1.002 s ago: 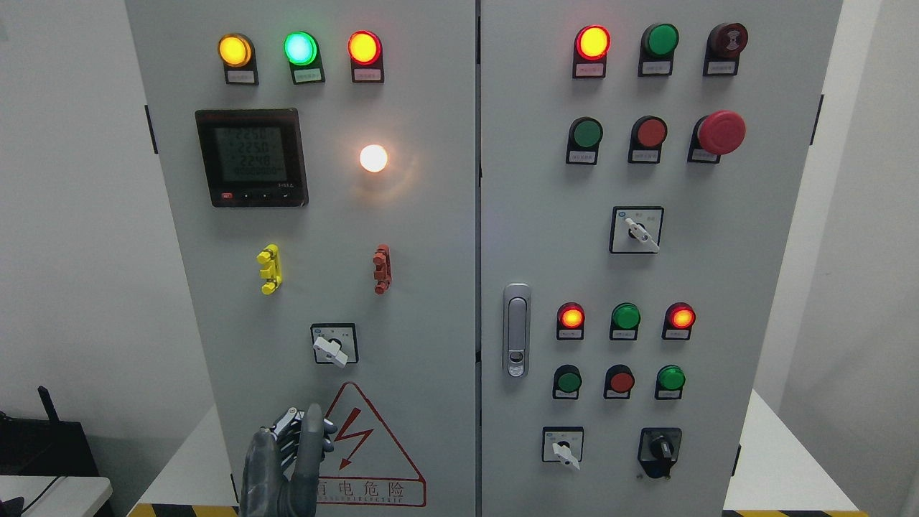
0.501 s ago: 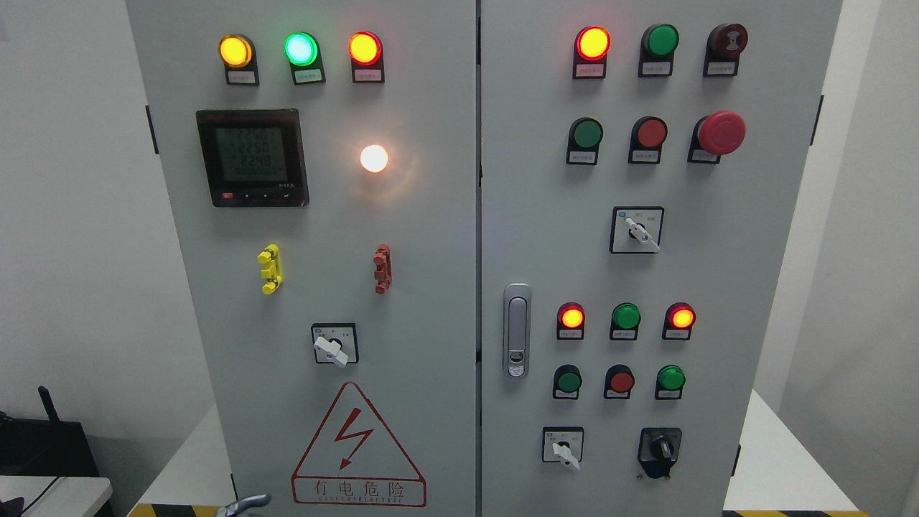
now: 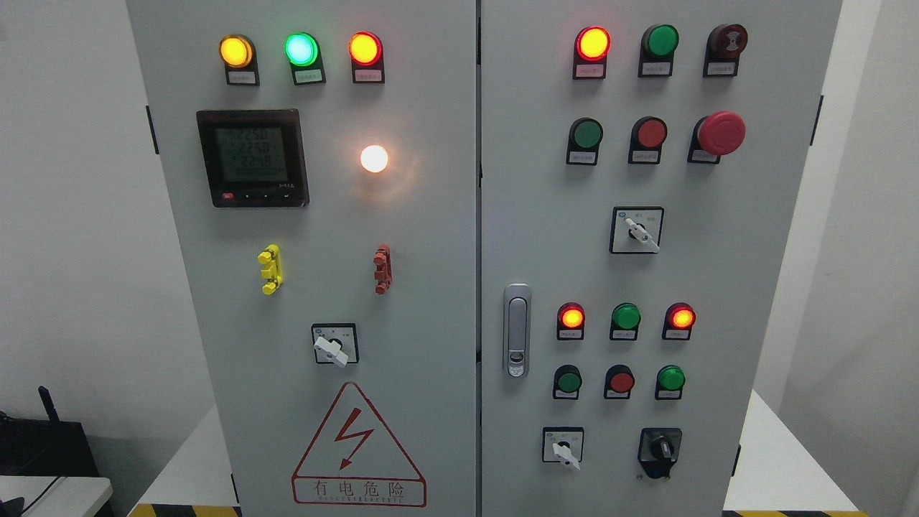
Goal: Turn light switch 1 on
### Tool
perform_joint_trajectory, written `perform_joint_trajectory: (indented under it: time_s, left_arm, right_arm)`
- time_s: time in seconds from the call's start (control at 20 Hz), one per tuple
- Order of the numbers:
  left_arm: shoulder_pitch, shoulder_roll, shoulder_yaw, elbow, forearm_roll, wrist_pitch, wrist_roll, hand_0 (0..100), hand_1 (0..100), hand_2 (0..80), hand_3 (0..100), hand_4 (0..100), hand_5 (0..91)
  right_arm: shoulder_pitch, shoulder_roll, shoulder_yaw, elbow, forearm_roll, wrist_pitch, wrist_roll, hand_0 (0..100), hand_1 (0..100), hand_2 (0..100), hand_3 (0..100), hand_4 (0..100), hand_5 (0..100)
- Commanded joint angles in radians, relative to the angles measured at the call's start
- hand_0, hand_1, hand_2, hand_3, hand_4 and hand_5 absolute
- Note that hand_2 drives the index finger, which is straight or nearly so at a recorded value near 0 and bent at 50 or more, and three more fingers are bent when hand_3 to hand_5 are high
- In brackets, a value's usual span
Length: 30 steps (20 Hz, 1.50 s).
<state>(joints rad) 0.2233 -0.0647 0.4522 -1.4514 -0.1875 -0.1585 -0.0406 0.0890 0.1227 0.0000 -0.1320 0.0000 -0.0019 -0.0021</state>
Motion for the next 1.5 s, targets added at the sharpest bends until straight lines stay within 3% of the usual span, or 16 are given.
perform_joint_trajectory:
  time_s: [0.0, 0.25, 0.35, 0.6, 0.85, 1.0, 1.45]
  left_arm:
    - [0.068, 0.028, 0.161, 0.423, -0.001, -0.001, -0.01, 11, 6, 11.3, 22, 29, 0.0]
    - [0.077, 0.04, 0.154, 0.667, -0.003, -0.001, -0.036, 18, 6, 11.8, 18, 23, 0.0]
    - [0.077, 0.042, 0.142, 0.776, -0.009, -0.001, -0.041, 20, 5, 8.6, 12, 20, 0.0]
    - [0.07, 0.066, -0.054, 1.057, -0.035, 0.007, -0.058, 22, 6, 0.1, 3, 12, 0.0]
    - [-0.002, 0.072, -0.242, 1.276, -0.038, 0.028, -0.09, 23, 7, 0.0, 0, 4, 0.0]
    - [-0.074, 0.068, -0.369, 1.379, -0.04, 0.098, -0.153, 24, 6, 0.0, 0, 0, 0.0]
    - [-0.137, 0.054, -0.449, 1.396, -0.04, 0.249, -0.15, 25, 5, 0.0, 0, 0, 0.0]
  right_arm:
    - [0.0, 0.0, 0.02, 0.0, -0.026, 0.0, 0.001, 12, 39, 0, 0, 0, 0]
    - [0.0, 0.0, 0.02, 0.0, -0.026, 0.0, 0.001, 12, 39, 0, 0, 0, 0]
    - [0.0, 0.0, 0.02, 0.0, -0.026, 0.0, 0.001, 12, 39, 0, 0, 0, 0]
    - [0.0, 0.0, 0.02, 0.0, -0.026, 0.0, 0.001, 12, 39, 0, 0, 0, 0]
    - [0.0, 0.0, 0.02, 0.0, -0.026, 0.0, 0.001, 12, 39, 0, 0, 0, 0]
    - [0.0, 0.0, 0.02, 0.0, -0.026, 0.0, 0.001, 12, 39, 0, 0, 0, 0]
    - [0.0, 0.0, 0.02, 0.0, -0.026, 0.0, 0.001, 12, 39, 0, 0, 0, 0]
